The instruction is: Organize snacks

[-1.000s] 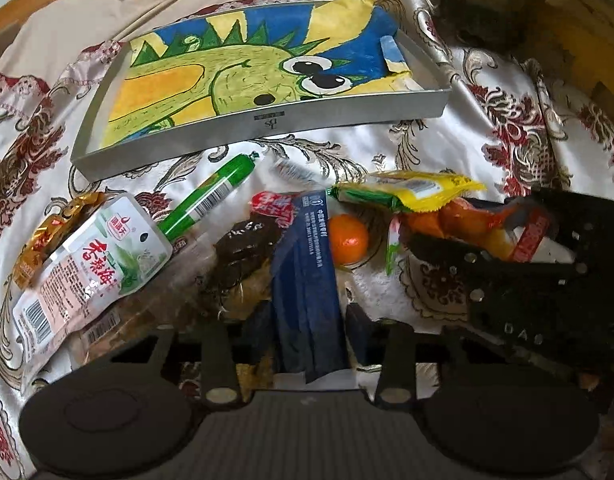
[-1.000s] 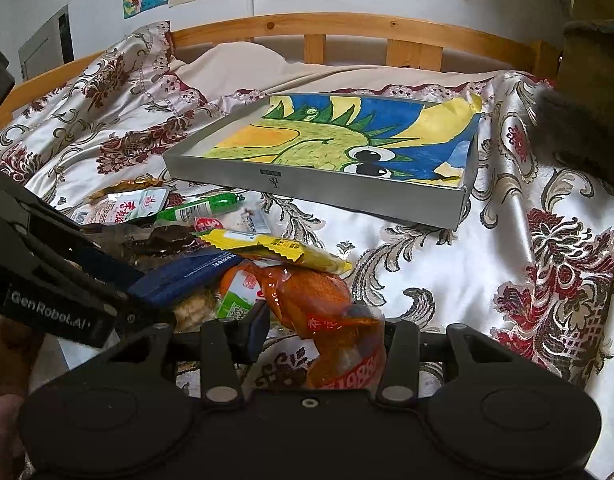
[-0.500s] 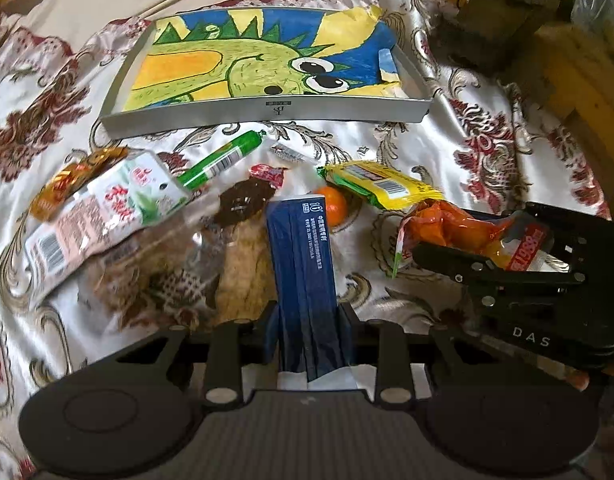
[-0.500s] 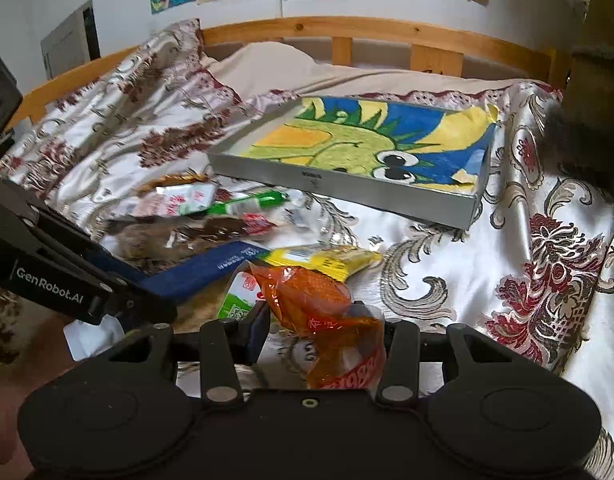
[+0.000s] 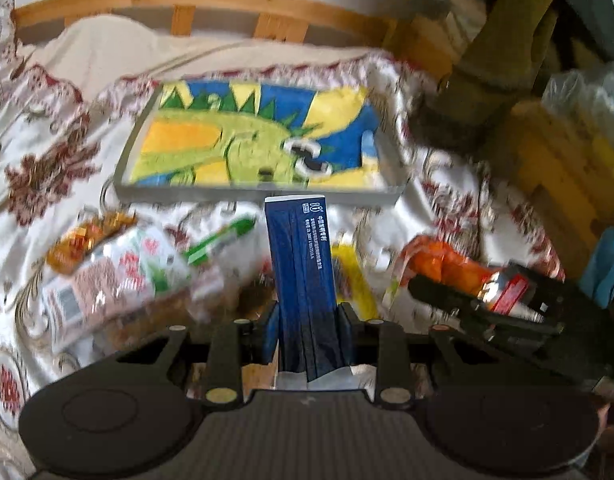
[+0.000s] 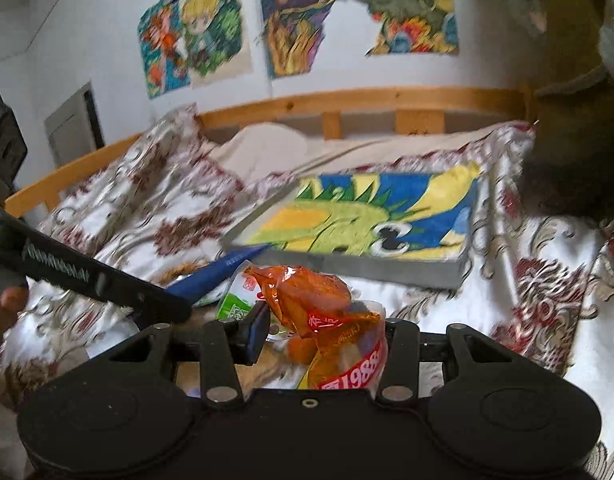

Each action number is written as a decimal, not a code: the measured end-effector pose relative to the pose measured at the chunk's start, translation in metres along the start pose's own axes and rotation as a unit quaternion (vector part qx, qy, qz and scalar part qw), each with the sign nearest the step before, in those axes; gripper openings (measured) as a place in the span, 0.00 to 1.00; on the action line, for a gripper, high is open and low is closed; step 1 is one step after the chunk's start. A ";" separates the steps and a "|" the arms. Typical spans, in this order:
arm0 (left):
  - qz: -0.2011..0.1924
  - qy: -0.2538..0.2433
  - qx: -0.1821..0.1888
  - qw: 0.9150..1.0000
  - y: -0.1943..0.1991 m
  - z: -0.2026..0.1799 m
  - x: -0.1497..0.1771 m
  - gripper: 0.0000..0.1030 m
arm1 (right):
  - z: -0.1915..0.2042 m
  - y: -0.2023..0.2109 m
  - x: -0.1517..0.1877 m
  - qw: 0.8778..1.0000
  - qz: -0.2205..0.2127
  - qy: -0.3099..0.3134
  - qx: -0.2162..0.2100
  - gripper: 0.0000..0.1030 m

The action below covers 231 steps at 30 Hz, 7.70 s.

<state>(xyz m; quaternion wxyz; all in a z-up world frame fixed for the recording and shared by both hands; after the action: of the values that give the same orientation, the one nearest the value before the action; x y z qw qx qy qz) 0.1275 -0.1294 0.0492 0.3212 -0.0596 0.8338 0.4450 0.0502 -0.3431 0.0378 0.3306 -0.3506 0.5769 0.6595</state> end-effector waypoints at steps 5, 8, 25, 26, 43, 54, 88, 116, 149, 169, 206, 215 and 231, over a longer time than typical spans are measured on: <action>-0.030 0.019 0.016 0.999 -0.009 0.004 -0.032 0.32 | -0.014 -0.016 -0.012 0.998 -0.046 -0.024 0.024 0.45; -0.053 0.018 0.007 0.998 -0.020 0.006 -0.056 0.33 | -0.025 -0.032 -0.024 0.996 -0.071 -0.028 0.041 0.45; -0.113 0.038 -0.068 0.991 -0.136 0.026 -0.140 0.33 | -0.064 -0.149 -0.048 0.991 -0.068 -0.015 0.112 0.45; -0.108 0.039 -0.075 0.991 -0.143 0.028 -0.141 0.33 | -0.065 -0.155 -0.046 0.992 -0.061 -0.015 0.113 0.45; -0.047 0.057 -0.124 0.990 -0.192 0.040 -0.127 0.57 | -0.068 -0.181 -0.033 0.994 -0.028 -0.009 0.106 0.54; -0.100 0.068 -0.131 0.984 -0.128 0.040 -0.124 0.80 | -0.054 -0.144 -0.050 0.990 -0.077 -0.001 0.117 0.78; -0.294 -0.045 -0.147 0.943 0.084 0.023 0.039 0.99 | 0.053 0.053 -0.022 0.972 -0.194 -0.024 0.127 0.99; -0.221 -0.009 -0.181 0.958 0.077 0.054 0.116 0.99 | 0.066 0.055 0.045 0.986 -0.065 -0.045 0.145 0.99; -0.186 -0.007 -0.174 0.967 0.058 0.054 0.115 0.99 | 0.062 0.031 0.057 0.988 -0.012 -0.058 0.143 0.99; -0.143 -0.033 -0.116 0.982 0.012 0.050 0.097 0.99 | 0.044 0.010 0.060 0.982 0.023 -0.085 0.167 0.99; 0.040 -0.078 -0.029 0.996 -0.083 0.040 0.068 0.90 | 0.013 -0.097 0.052 0.988 0.118 -0.033 0.090 0.73; 0.039 -0.077 -0.032 0.996 -0.087 0.038 0.069 0.87 | 0.014 -0.103 0.055 0.987 0.119 -0.034 0.099 0.71; 0.012 -0.072 -0.024 0.997 -0.081 0.042 0.074 0.78 | 0.019 -0.096 0.057 0.983 0.133 -0.016 0.126 0.55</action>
<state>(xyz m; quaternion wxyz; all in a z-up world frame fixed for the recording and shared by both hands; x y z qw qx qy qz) 0.1205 -0.1316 -0.0681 0.3734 -0.0257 0.7982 0.4721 0.0989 -0.3111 -0.0600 0.2907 -0.2160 0.6918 0.6247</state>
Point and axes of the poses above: each gripper's, at about its wrist camera, not at the fingertips, and y roughly against the way its jaws point, z to its left, x to its underside, the point moved 2 cm from there along -y, roughly the way its jaws point, and after that the axes turned 8 degrees about x, right-handed, at the moved point
